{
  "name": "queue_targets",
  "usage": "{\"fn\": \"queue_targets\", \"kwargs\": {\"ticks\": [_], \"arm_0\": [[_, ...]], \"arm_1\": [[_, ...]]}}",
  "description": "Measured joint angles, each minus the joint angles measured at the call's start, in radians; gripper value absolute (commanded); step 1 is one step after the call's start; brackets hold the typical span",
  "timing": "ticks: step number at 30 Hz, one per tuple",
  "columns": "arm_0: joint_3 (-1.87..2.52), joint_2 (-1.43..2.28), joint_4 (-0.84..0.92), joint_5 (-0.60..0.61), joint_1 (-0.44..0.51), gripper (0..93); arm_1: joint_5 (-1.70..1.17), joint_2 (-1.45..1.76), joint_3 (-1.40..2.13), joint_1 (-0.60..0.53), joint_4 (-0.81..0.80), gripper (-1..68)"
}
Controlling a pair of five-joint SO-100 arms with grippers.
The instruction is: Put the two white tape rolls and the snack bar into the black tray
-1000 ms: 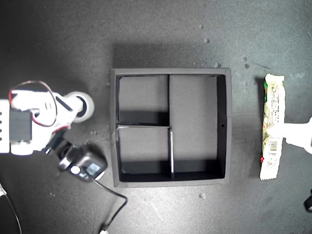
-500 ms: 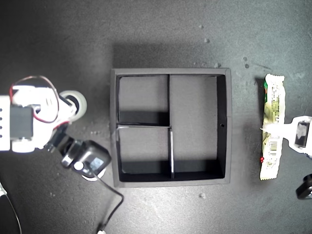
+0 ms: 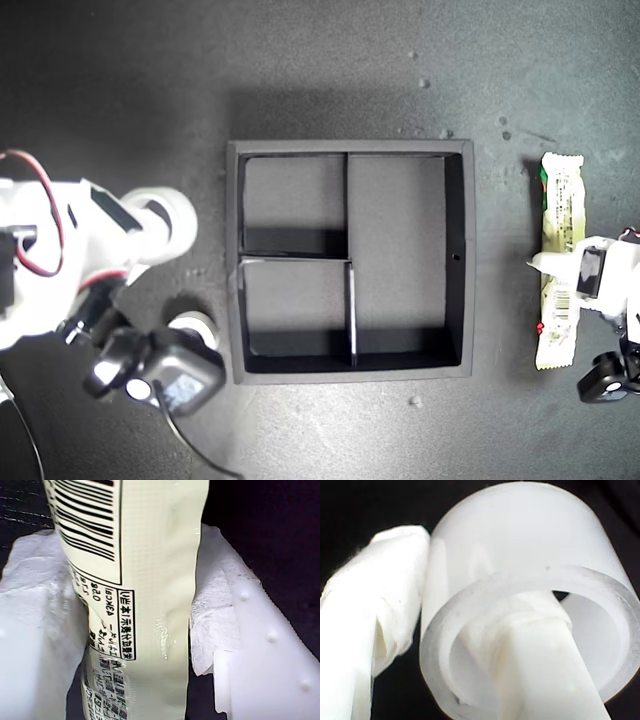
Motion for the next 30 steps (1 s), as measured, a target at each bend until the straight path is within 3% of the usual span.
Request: {"fn": "queue_targets", "kwargs": {"ticks": [7,11,15,26,30], "arm_0": [[-0.304,-0.21,0.124,0.058,-0.011,0.0],[-0.572,-0.394,0.262,0.084,-0.009,0.0],[-0.902,-0.601,0.354,0.098,-0.005,0.0],[-1.112,-0.962,0.365,0.072,-0.009,0.0],[-1.114,-0.986,0.365,0.064,-0.011,0.0]], "arm_1": [[0.0,-0.003,-0.213,-0.089,0.219,5.5],[0.0,-0.009,-0.417,-0.094,0.364,5.8],[0.0,-0.035,-0.611,-0.094,0.408,5.5],[-0.245,-0.772,-1.529,-0.057,0.557,5.9],[-0.247,-0.824,-1.654,-0.054,0.594,5.8]]}}
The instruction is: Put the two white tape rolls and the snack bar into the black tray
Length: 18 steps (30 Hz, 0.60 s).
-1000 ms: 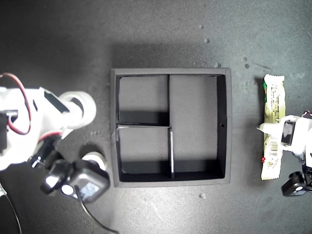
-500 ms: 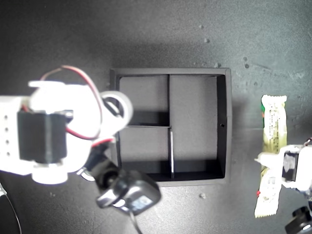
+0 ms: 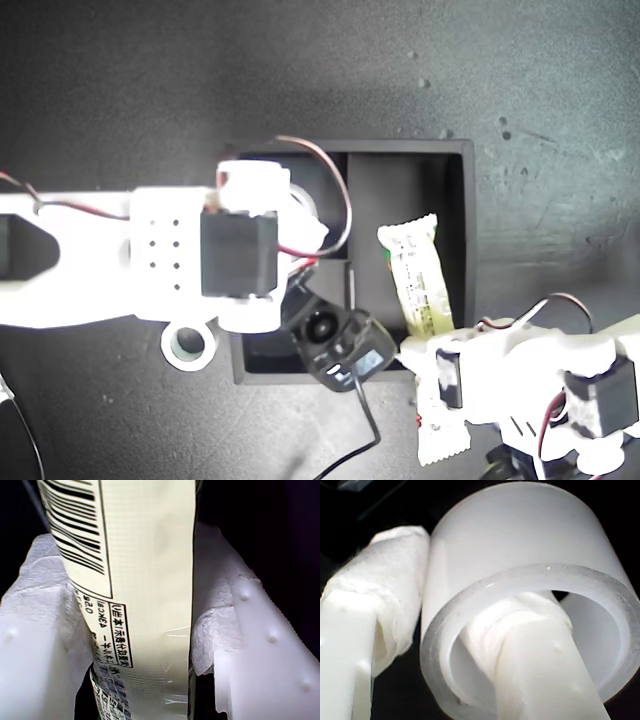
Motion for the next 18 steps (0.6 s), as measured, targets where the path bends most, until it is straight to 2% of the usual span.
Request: {"fn": "queue_targets", "kwargs": {"ticks": [6,11,18], "arm_0": [[-0.021,-0.018,0.0,0.0,-0.003,2.1],[-0.037,-0.034,0.0,0.006,-0.008,10.6],[-0.029,-0.014,0.0,0.031,-0.011,13.1]], "arm_1": [[-0.002,-0.006,-0.037,0.0,0.031,6.4],[-0.002,-0.006,-0.037,0.002,0.041,19.1],[-0.002,-0.006,-0.054,0.032,0.127,25.5]]}}
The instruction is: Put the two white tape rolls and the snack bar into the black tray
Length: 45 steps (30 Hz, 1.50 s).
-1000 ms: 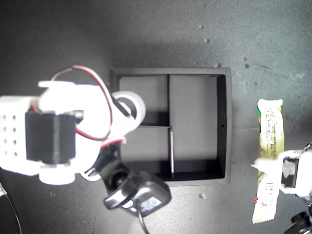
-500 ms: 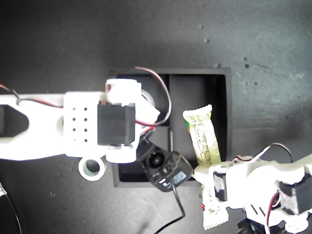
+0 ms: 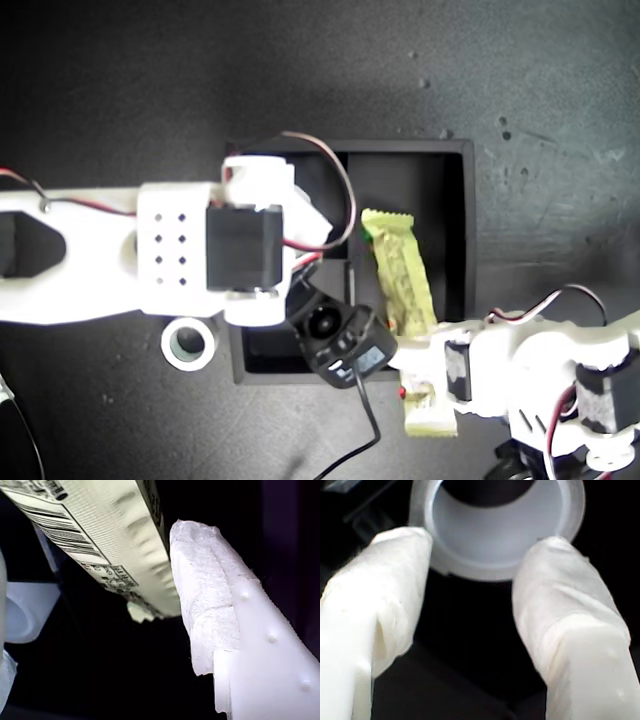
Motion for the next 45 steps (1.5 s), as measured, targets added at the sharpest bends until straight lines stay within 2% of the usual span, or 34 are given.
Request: {"fn": "queue_targets", "kwargs": {"ticks": [5,8,11,15,20,24,28,36,45], "arm_0": [[0.156,0.212,0.0,0.017,-0.005,13.0],[0.313,0.439,0.0,0.002,0.003,12.6],[0.486,0.703,0.0,-0.08,0.069,12.2],[0.769,0.991,-0.069,-0.249,0.236,11.2],[1.164,1.1,-0.38,-0.414,0.402,11.0],[1.344,1.058,-0.624,-0.499,0.472,11.0],[1.388,0.956,-0.769,-0.54,0.525,11.1],[1.394,0.848,-0.861,-0.569,0.522,11.3],[1.431,0.819,-0.867,-0.584,0.508,12.0]], "arm_1": [[0.0,0.0,-0.132,0.032,0.166,25.5],[0.0,0.069,-0.133,0.046,0.21,24.1],[0.0,0.215,-0.071,0.067,0.222,16.3],[0.129,0.436,-0.005,0.092,0.224,-0.2],[0.417,0.709,0.204,0.146,0.224,-0.3],[0.637,0.953,0.48,0.181,0.216,-0.4],[0.779,1.279,0.847,0.227,0.104,-0.4],[0.931,1.864,1.543,0.233,-0.115,-0.4],[0.977,1.962,1.87,0.181,-0.287,-0.4]]}}
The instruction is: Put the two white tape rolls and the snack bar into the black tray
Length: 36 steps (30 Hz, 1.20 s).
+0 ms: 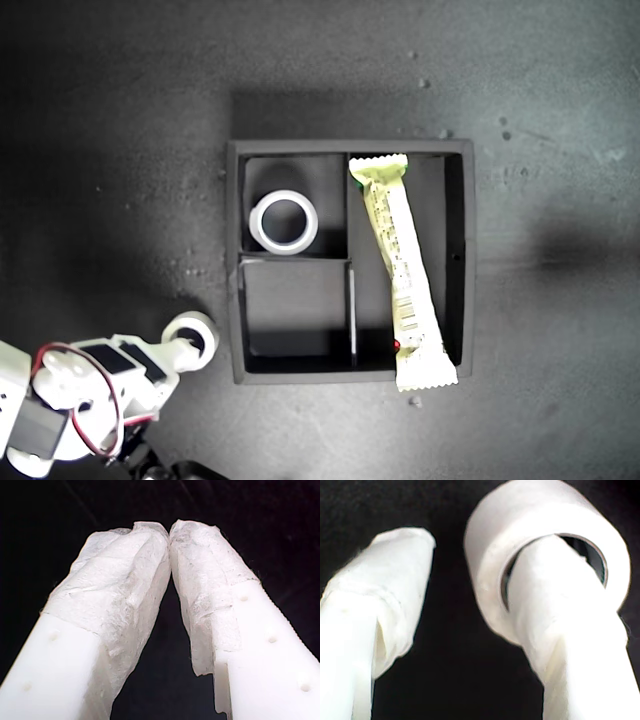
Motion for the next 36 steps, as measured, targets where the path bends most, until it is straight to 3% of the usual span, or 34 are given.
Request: {"fn": "queue_targets", "kwargs": {"ticks": [11,13,16,19,24,30,36], "arm_0": [[0.02,-0.121,-0.067,0.002,-0.032,8.3],[0.014,-0.163,-0.077,-0.003,-0.041,0.9],[-0.005,-0.199,-0.077,-0.02,-0.071,0.0],[-0.018,-0.186,-0.058,-0.029,-0.074,0.0],[-0.129,-0.098,0.204,-0.015,-0.066,0.0],[-0.453,-0.083,0.545,0.104,-0.129,0.0],[-0.988,-0.364,0.802,0.247,-0.186,0.0]], "arm_1": [[0.009,0.002,0.156,-0.077,-0.121,-0.4],[0.02,0.026,0.23,-0.064,-0.176,-0.4],[0.038,0.149,0.403,-0.017,-0.252,-0.4],[0.052,0.379,0.606,0.044,-0.215,-0.4],[0.064,0.535,0.749,0.069,-0.178,-0.4],[0.086,0.546,0.79,0.087,-0.081,-0.3],[0.216,0.548,0.793,0.041,0.031,-0.1]]}}
